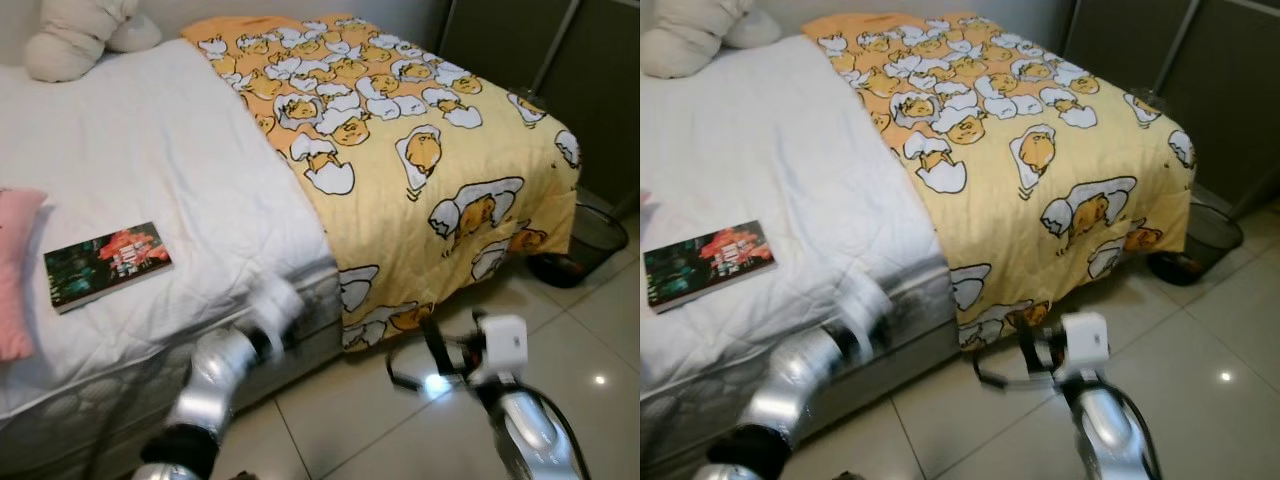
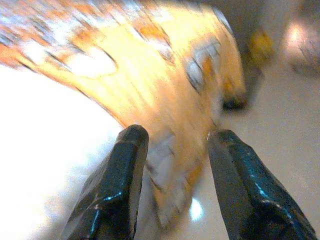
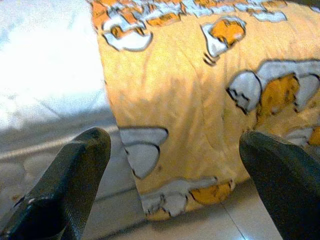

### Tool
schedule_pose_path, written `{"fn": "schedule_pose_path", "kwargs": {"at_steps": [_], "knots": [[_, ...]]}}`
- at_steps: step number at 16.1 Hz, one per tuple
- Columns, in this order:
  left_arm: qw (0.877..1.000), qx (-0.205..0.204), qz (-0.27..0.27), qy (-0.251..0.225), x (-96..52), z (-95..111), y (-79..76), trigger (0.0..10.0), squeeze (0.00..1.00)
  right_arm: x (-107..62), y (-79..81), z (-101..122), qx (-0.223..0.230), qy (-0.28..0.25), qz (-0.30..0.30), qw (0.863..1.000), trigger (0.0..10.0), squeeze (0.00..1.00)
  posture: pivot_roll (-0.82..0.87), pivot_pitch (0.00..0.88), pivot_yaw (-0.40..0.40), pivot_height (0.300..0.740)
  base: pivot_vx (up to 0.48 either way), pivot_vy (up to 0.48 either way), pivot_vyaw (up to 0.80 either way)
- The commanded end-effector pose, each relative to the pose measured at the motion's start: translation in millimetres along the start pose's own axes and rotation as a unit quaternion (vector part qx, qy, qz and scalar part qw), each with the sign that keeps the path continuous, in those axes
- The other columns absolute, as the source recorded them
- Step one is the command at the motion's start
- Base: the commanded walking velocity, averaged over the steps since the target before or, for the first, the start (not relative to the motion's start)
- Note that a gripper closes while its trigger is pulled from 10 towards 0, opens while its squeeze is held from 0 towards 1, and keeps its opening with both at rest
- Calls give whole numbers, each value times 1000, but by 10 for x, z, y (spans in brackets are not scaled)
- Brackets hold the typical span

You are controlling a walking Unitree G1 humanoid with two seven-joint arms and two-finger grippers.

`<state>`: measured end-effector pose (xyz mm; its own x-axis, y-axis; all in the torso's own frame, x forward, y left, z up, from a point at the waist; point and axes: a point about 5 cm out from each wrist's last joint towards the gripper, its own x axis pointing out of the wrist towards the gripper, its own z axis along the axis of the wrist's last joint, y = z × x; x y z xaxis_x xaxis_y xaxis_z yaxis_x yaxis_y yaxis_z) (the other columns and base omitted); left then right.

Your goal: Clean up the room

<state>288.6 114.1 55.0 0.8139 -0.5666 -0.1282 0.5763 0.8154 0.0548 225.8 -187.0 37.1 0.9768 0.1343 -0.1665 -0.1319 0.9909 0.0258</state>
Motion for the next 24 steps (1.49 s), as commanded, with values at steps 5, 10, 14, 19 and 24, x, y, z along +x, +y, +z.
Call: {"fn": "schedule_pose_path", "kwargs": {"at_steps": [5,10,14,19,24], "knots": [[997,-20,49,-49,80,206,-106,10000,63,183,106,67,5,-17,-5,1000,10000,0,6,0,4,740,0,-449,576],[995,-35,84,-41,164,228,-73,10000,0,263,20,118,-5,-26,-19,999,10000,0,-13,0,14,740,0,-439,529],[987,-57,146,-27,92,161,40,10000,0,257,-61,148,5,-38,-41,998,10000,0,-4,0,11,740,62,-425,498],[975,-53,213,17,25,61,180,10000,0,293,-92,188,10,-46,-42,998,10000,0,11,0,-4,740,53,-176,493],[982,4,188,-9,-3,147,93,10000,0,292,-92,110,5,-28,-35,999,10000,0,22,0,-6,740,0,-461,476]]}}
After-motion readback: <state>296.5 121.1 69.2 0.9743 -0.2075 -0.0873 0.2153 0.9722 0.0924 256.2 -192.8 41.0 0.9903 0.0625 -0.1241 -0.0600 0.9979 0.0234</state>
